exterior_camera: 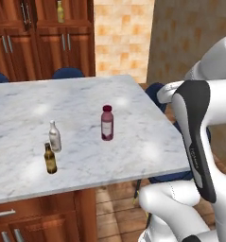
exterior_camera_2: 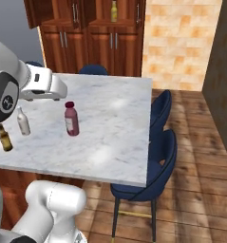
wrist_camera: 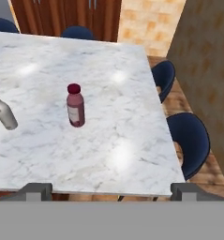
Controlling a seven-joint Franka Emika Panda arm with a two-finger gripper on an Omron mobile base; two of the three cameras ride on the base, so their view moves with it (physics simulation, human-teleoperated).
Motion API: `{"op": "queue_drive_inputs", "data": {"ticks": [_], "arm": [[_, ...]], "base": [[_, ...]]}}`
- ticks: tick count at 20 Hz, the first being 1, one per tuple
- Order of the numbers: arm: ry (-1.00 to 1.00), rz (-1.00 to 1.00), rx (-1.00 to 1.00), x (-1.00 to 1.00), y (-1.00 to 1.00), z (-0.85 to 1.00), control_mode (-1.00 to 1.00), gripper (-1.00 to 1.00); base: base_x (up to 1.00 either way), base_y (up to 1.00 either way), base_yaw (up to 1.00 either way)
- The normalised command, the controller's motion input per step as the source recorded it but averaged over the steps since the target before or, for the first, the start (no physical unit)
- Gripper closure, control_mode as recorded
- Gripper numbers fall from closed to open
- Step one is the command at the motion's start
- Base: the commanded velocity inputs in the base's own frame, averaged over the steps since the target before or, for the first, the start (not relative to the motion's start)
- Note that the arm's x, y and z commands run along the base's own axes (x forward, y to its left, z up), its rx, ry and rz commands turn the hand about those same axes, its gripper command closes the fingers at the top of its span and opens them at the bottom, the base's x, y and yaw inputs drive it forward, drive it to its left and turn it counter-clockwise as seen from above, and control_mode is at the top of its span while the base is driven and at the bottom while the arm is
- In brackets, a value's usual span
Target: Sort all alcoholic drinks to one cabinet, and non-alcoholic drinks to the other.
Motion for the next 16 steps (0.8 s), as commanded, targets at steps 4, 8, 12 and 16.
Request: {"op": "queue_drive_inputs", "data": {"ticks": [4, 8, 12, 16], "arm": [[0.0, 0.0, 0.0, 0.0, 0.0, 0.0, 1.0, -1.0], [0.0, 0.0, 0.0, 0.0, 0.0, 0.0, 1.0, -1.0], [0.0, 0.06, 0.06, 0.09, 0.0, -0.21, -1.0, -1.0], [0.0, 0.08, 0.08, 0.01, 0.26, -0.66, -1.0, -1.0]], "base": [[0.28, 0.07, 0.0], [0.15, 0.0, 0.02], [0.05, 0.0, 0.02], [0.0, 0.0, 0.0]]}}
